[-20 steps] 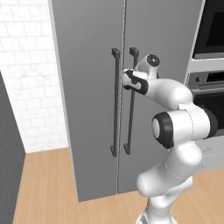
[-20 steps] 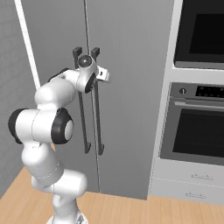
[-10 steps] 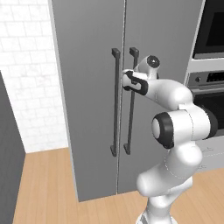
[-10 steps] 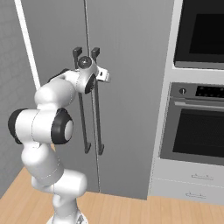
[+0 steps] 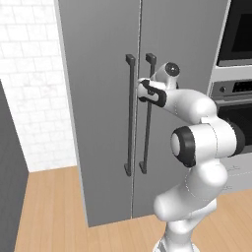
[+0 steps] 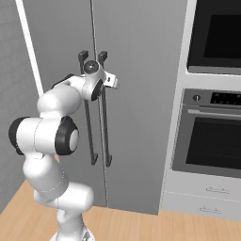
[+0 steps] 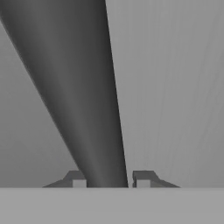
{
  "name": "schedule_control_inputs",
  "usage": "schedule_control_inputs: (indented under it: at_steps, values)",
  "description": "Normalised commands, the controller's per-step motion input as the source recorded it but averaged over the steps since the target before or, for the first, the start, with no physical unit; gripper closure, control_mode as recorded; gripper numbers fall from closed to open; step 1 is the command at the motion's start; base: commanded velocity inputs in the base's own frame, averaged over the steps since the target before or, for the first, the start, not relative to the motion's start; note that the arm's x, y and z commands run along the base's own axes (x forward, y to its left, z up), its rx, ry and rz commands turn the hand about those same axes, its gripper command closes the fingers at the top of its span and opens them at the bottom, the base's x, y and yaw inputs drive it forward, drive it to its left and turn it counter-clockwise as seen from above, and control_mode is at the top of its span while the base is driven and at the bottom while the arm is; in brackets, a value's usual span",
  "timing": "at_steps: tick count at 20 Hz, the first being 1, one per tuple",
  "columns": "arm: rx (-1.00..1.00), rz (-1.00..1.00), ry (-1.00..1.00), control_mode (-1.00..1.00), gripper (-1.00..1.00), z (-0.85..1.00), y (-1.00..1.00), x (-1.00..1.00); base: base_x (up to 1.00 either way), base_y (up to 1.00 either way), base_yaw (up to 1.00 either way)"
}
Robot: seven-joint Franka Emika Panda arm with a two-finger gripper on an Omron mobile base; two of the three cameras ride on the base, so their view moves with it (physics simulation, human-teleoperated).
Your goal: Grab a lemon wedge from the fridge and one ice cube from the ice bowl, and put them in the glass of lemonade.
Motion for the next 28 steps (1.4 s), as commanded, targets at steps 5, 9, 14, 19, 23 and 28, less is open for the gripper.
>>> schedule_control_inputs:
  at_steps: [5,9,14,19,23,28]
  values:
    - [0.00,0.00,-0.01,-1.00,1.00,0.00,-0.25,0.05,0.00,0.00,0.00]
    - [0.00,-0.03,-0.06,-1.00,1.00,0.01,-0.59,0.00,0.00,0.00,0.00]
    - [0.00,-0.05,-0.06,-1.00,1.00,0.12,-0.68,-0.03,0.00,0.00,0.00]
    - [0.00,-0.08,-0.04,-1.00,1.00,0.28,-0.85,-0.29,0.00,0.00,0.00]
    - [0.00,-0.10,0.00,-1.00,1.00,0.41,-0.99,-0.49,0.00,0.00,0.00]
    - [0.03,-0.11,0.00,-1.00,1.00,0.41,-1.00,-0.66,0.00,0.00,0.00]
